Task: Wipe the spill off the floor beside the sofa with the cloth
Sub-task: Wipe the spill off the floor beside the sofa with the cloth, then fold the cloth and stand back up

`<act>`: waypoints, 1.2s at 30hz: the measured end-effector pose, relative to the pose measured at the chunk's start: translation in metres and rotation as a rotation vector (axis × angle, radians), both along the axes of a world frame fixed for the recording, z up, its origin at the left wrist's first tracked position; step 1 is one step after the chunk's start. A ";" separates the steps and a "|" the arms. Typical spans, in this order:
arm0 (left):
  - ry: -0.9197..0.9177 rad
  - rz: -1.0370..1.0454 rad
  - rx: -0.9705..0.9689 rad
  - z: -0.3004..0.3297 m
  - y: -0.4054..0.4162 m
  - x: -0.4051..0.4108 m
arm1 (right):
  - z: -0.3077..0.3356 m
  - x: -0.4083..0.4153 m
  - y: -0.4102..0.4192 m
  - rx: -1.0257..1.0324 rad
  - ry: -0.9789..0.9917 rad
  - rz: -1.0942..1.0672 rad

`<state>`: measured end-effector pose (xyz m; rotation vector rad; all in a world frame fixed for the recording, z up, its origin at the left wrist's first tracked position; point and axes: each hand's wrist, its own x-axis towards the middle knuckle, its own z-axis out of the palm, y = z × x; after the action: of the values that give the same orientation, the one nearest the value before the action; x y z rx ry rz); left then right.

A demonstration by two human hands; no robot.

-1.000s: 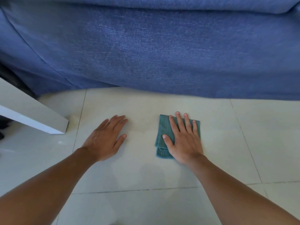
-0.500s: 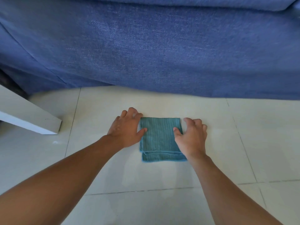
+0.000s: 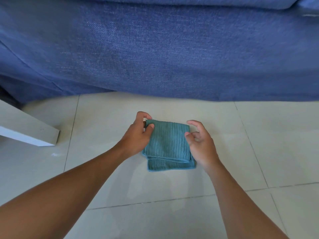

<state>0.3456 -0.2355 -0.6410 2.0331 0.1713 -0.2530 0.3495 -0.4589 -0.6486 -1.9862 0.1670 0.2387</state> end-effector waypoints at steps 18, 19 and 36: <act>0.024 0.099 -0.192 0.035 0.021 -0.001 | 0.043 0.037 0.031 -0.105 0.070 0.278; 0.027 0.119 -0.203 0.042 0.026 0.000 | 0.051 0.045 0.038 -0.116 0.050 0.296; -0.014 0.358 -0.094 0.196 0.110 -0.024 | 0.176 0.085 0.159 -0.049 -0.045 0.532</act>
<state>0.3215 -0.1251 -0.4450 1.8719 0.4990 -0.0220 0.4348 -0.2997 -0.4729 -2.0517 -0.3943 0.5332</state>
